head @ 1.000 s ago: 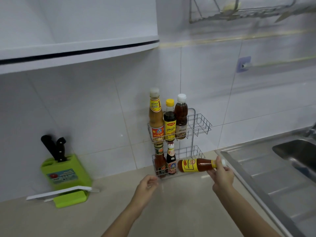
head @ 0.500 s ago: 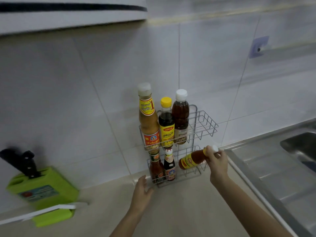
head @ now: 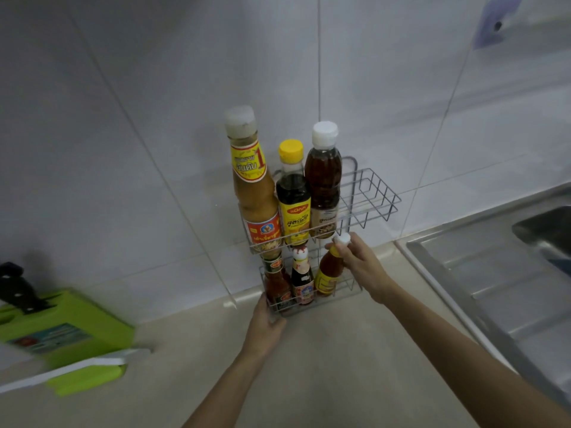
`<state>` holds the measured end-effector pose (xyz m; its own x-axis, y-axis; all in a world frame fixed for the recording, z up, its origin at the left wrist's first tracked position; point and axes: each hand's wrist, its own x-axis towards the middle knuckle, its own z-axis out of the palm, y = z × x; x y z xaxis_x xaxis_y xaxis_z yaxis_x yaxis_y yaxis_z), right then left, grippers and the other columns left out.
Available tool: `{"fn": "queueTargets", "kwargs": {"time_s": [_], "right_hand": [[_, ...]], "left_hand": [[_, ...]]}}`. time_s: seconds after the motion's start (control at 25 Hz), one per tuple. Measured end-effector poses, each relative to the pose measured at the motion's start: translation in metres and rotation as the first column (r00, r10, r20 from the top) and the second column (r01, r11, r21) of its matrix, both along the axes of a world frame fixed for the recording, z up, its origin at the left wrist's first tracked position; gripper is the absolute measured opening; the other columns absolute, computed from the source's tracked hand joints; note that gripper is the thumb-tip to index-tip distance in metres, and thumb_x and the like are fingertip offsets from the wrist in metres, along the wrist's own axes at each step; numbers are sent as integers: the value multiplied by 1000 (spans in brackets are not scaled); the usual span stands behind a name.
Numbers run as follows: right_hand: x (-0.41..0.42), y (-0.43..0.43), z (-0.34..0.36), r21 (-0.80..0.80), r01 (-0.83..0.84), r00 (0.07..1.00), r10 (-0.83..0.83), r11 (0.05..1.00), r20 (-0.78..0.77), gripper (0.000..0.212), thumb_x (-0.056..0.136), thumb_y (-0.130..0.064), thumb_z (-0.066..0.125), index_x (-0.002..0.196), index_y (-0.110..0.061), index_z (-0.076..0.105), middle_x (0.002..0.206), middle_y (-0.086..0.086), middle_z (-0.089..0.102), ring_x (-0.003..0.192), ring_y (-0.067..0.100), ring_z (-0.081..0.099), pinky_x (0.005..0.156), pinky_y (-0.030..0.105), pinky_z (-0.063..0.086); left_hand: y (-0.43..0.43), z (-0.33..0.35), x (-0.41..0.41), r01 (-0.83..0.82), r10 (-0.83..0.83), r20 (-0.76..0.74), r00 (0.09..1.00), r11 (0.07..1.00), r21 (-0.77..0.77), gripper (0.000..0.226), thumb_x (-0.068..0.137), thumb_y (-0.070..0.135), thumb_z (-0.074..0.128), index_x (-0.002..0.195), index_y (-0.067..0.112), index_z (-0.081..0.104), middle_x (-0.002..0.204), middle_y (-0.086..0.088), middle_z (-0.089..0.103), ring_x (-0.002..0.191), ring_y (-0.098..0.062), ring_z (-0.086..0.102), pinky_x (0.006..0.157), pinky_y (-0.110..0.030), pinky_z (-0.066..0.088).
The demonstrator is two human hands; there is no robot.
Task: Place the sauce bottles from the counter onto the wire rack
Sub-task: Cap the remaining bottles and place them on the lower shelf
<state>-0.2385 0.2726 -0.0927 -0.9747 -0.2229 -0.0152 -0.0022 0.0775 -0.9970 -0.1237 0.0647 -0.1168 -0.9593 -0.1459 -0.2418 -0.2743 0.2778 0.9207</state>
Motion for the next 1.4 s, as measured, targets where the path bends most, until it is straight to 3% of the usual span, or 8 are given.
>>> {"fn": "queueTargets", "kwargs": {"time_s": [0.36, 0.68, 0.8, 0.88, 0.96, 1.08, 1.2, 1.4], "right_hand": [[-4, -7, 3, 225, -243, 966, 257, 944, -39, 43, 88, -50, 56, 117, -18, 60, 114, 7, 66, 111, 23, 61, 97, 53, 48], [15, 10, -1, 379, -221, 974, 222, 899, 40, 66, 88, -60, 48, 144, -27, 38, 142, 2, 51, 130, 20, 48, 111, 44, 36], [41, 33, 3, 429, -94, 995, 91, 898, 29, 55, 96, -43, 47, 143, -14, 39, 138, 8, 53, 124, 20, 51, 98, 29, 38], [70, 52, -1, 468, -64, 998, 68, 882, 9, 48, 94, -41, 51, 133, -14, 49, 128, 7, 61, 113, 18, 58, 93, 28, 42], [112, 76, -7, 523, -63, 997, 73, 850, 2, 34, 93, -37, 57, 121, -17, 58, 112, 4, 70, 98, 14, 65, 88, 30, 51], [176, 104, -26, 651, -147, 988, 140, 745, 63, 9, 93, -28, 58, 93, -22, 65, 81, -7, 71, 77, 10, 67, 74, 23, 54], [234, 116, -35, 725, -123, 986, 163, 677, 15, 23, 92, -32, 58, 72, -21, 62, 57, -6, 59, 53, 9, 56, 52, 19, 39], [309, 134, -44, 831, -172, 962, 274, 529, 25, 31, 84, -55, 56, 92, -25, 61, 77, -12, 55, 65, 5, 51, 63, 25, 42]], "left_hand": [[-3, -1, 0, 20, -20, -3, 1000, 998, -58, 65, 86, -12, 50, 144, 13, 33, 129, 11, 44, 123, -5, 42, 100, -18, 30], [-21, 4, 4, 194, -181, 200, 963, 980, -48, 77, 90, 9, 57, 152, 19, 13, 154, 3, 31, 135, -6, 31, 106, -23, 29], [-30, 6, 24, 238, -188, 343, 920, 965, -109, 85, 91, 21, 60, 153, 15, 2, 161, -1, 15, 147, -17, 21, 115, -25, 24], [-25, 9, 45, 309, -249, 343, 905, 942, -130, 73, 92, 16, 58, 150, 8, 16, 153, 0, 30, 141, -16, 33, 103, -11, 32], [-14, 16, 73, 411, -341, 323, 883, 893, -182, 54, 91, 11, 58, 141, 6, 36, 142, 0, 46, 133, -18, 45, 93, -9, 40], [0, 16, 106, 558, -456, 345, 820, 772, -306, 52, 90, 15, 60, 138, 7, 42, 145, -8, 46, 134, -20, 45, 107, -24, 36], [13, 2, 132, 677, -555, 388, 735, 626, -386, 58, 89, 12, 60, 142, 8, 38, 150, -9, 41, 137, -20, 41, 112, -27, 34], [44, -22, 181, 778, -678, 390, 623, 488, -395, 68, 84, 16, 67, 144, 10, 35, 150, -7, 39, 138, -21, 40, 116, -30, 32]]}}
